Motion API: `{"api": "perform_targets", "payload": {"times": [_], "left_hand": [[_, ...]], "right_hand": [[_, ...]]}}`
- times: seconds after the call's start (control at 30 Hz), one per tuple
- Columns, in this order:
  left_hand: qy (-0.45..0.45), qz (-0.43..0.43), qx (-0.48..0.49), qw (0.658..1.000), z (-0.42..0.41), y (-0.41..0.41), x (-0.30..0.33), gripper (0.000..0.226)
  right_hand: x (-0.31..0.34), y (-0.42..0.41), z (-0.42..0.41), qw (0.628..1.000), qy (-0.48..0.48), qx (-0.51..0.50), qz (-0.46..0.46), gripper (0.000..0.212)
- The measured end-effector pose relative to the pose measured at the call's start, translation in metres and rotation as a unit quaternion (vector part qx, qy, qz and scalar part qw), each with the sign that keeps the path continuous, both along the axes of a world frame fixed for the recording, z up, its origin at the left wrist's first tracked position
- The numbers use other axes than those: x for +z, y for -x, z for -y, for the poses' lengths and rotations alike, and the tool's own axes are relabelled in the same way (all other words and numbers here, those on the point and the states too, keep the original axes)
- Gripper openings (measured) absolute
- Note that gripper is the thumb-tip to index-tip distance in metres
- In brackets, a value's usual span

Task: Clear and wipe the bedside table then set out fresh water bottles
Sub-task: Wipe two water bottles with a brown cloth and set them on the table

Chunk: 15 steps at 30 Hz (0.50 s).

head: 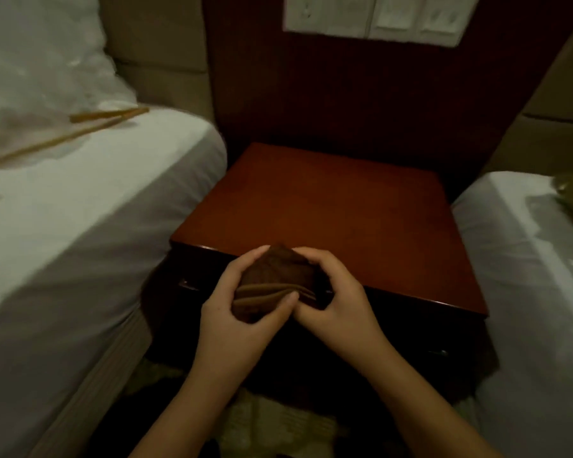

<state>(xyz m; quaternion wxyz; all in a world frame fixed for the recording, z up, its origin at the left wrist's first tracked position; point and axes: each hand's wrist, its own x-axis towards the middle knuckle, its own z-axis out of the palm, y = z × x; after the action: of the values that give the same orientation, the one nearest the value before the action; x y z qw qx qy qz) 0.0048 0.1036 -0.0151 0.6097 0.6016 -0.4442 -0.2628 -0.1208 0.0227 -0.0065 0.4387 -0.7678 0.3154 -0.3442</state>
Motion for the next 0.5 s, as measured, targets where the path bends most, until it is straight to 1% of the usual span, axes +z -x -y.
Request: {"api": "perform_targets", "payload": {"times": [0.17, 0.27, 0.4, 0.5], "left_hand": [[0.027, 0.002, -0.029, 0.999, 0.029, 0.028, 0.029, 0.054], [0.033, 0.006, -0.055, 0.998, 0.041, 0.044, 0.043, 0.055], [0.031, 0.031, -0.121, 0.992, 0.048, 0.079, 0.060, 0.053], [0.034, 0.028, -0.156, 0.987, 0.052, 0.114, 0.067, 0.052]], "right_hand": [[0.034, 0.045, 0.014, 0.998, 0.003, -0.052, -0.044, 0.065], [0.050, 0.073, 0.014, 0.995, -0.005, -0.081, -0.049, 0.066], [0.067, 0.121, 0.005, 0.985, 0.018, -0.164, -0.055, 0.066], [0.081, 0.167, -0.007, 0.968, 0.046, -0.239, -0.057, 0.065]]}}
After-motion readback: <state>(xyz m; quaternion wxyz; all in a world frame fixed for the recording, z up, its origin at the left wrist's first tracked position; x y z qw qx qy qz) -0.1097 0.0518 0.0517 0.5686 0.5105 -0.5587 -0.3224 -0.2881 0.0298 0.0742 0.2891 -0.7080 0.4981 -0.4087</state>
